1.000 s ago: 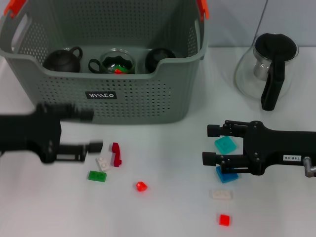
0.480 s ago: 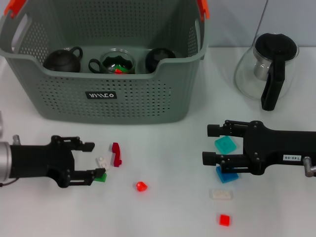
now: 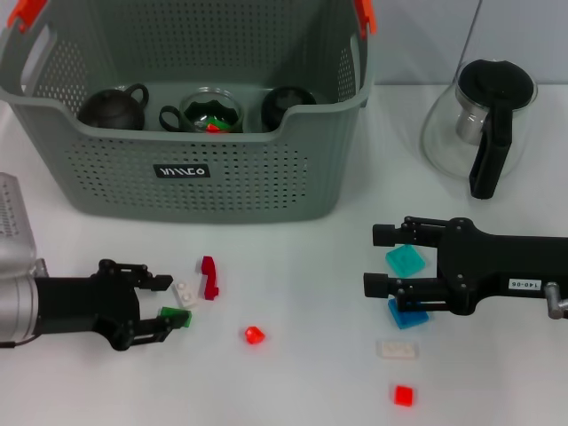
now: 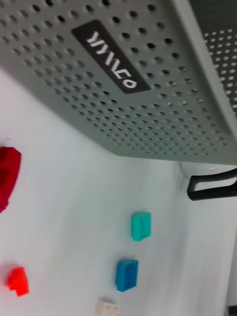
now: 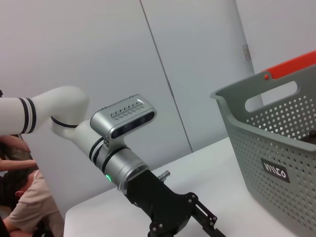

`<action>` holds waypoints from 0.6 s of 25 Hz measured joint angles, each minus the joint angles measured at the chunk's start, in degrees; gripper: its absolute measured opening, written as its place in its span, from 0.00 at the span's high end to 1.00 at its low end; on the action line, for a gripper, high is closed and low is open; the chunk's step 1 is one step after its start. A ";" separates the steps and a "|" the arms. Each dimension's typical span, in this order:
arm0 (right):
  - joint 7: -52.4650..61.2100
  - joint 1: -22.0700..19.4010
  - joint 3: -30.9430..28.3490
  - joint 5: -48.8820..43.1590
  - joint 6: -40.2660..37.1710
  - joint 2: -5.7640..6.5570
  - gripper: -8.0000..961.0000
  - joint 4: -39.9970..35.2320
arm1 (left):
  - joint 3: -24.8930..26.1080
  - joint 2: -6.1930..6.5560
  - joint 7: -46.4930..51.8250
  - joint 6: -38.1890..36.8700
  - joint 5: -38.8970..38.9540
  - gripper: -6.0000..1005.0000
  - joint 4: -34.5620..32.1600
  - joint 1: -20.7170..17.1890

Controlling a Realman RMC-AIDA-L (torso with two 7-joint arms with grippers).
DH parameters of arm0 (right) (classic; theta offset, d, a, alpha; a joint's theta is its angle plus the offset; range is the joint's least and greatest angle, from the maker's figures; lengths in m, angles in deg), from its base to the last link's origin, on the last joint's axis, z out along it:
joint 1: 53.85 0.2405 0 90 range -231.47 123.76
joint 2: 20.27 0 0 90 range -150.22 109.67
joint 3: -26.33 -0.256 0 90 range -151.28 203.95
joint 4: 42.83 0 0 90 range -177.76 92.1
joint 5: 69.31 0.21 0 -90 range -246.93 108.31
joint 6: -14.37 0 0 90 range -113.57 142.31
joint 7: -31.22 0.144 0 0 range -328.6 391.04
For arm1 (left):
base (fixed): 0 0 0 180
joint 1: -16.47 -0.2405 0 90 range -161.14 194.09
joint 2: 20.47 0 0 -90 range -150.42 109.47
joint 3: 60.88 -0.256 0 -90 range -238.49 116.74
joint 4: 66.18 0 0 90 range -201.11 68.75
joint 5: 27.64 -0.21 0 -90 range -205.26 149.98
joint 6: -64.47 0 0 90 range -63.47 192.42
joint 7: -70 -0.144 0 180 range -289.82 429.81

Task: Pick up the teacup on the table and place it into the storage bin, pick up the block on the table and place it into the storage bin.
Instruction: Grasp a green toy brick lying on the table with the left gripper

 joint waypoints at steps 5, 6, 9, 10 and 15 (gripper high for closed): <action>0.09 0.14 0.00 0.00 0.00 -0.01 0.13 0.00 | -0.40 0.00 -0.97 1.31 -1.34 0.43 1.31 0.08; 0.09 0.15 0.01 0.00 0.00 -0.01 0.13 0.00 | -0.62 0.00 -1.07 1.71 -1.39 0.43 1.48 0.08; 0.10 0.16 0.00 -0.03 0.00 -0.01 0.13 0.00 | -1.40 -0.08 -1.17 3.20 -1.44 0.43 2.09 -0.01; 0.10 0.16 0.00 -0.04 0.00 -0.01 0.13 0.00 | -1.47 -0.10 -1.17 3.38 -1.44 0.43 2.19 -0.01; 0.27 0.06 0.00 -0.07 -0.01 -0.01 0.13 0.00 | -1.54 -0.09 -1.19 3.00 -1.47 0.43 2.21 0.10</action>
